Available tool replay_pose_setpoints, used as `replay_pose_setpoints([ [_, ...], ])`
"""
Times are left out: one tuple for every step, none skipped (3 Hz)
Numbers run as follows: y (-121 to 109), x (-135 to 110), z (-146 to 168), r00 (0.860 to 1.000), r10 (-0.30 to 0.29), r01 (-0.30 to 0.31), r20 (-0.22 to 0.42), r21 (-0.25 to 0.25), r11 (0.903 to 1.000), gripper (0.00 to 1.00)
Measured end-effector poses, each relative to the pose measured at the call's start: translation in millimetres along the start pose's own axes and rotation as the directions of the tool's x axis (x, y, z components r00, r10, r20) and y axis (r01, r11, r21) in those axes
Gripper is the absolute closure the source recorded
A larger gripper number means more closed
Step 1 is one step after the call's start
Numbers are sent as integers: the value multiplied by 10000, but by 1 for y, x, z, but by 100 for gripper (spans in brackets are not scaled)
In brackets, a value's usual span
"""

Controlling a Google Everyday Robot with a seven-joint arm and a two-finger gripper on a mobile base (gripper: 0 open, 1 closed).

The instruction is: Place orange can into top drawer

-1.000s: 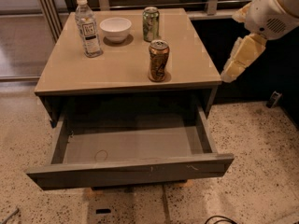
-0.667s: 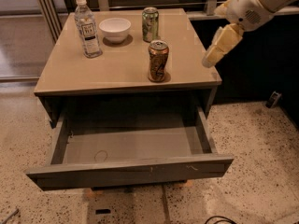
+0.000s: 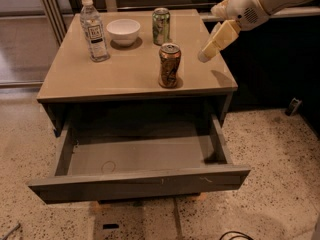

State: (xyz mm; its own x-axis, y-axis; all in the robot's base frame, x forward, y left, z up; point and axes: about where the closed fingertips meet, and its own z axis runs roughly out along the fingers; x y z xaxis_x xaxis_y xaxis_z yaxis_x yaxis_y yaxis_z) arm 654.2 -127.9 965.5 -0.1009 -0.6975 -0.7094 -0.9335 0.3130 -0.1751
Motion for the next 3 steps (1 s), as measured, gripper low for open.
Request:
replay_pose_setpoints([
  [0,0,0,10000,0,0,0,0,10000,0],
  [5,12,12,9997,204,-202,108,-224,9995,0],
  [13,16,36,9981,423,-395,444,-639,9972,0],
])
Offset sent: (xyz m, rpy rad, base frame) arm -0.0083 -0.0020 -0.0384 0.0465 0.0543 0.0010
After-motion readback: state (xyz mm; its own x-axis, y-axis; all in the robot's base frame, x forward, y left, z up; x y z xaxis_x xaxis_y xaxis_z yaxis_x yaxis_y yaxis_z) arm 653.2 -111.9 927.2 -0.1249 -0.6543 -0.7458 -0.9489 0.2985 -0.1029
